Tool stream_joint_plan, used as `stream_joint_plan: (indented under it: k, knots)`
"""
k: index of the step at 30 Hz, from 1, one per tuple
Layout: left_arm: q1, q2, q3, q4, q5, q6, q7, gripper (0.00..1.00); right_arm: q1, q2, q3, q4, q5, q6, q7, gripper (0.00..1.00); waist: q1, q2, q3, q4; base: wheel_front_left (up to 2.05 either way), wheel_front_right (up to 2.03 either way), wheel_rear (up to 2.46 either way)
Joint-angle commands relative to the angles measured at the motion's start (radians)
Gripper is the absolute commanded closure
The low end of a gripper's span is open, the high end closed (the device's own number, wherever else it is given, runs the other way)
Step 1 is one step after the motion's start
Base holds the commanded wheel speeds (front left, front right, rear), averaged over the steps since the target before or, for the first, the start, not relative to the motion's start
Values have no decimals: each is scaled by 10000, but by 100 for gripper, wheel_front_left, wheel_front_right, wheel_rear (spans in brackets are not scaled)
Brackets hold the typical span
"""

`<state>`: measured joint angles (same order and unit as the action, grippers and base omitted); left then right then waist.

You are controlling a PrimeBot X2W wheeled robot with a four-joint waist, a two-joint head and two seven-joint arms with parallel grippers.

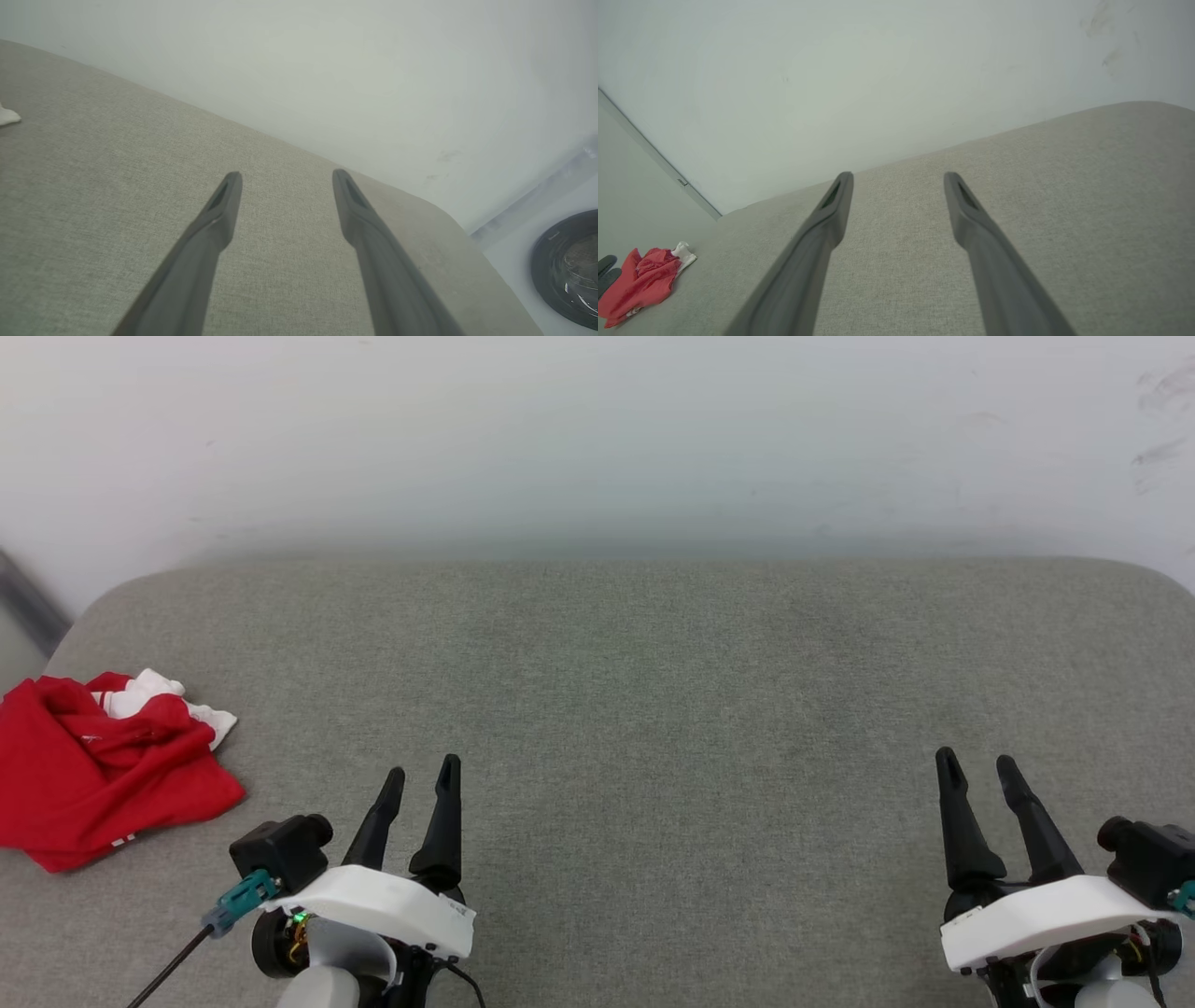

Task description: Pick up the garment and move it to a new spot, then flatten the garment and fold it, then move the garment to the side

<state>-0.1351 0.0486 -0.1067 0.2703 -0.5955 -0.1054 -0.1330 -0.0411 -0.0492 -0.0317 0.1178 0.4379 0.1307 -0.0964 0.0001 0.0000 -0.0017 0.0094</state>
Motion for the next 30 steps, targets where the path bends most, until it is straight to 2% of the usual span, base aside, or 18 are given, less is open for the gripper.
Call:
stream_joint_plan:
  k: [1, 16, 30]
  knots:
    - [-284, 25, -77, -35, 372, 45, -106, 0, -121, -16, 20, -169, -403, 0, -59, 0, 0, 0, -6, 7, 0, 0, 0]
    - [-440, 129, -485, 37, 2161, 273, -492, 0, 112, -17, -62, -394, -2063, -1, -38, 0, 0, 0, -65, 42, 0, 0, 0]
    - [-500, 195, -559, 73, 3226, 453, -777, 0, 182, -17, -113, -443, -2612, -1, -212, 0, 0, 0, -48, 62, 0, 0, 0]
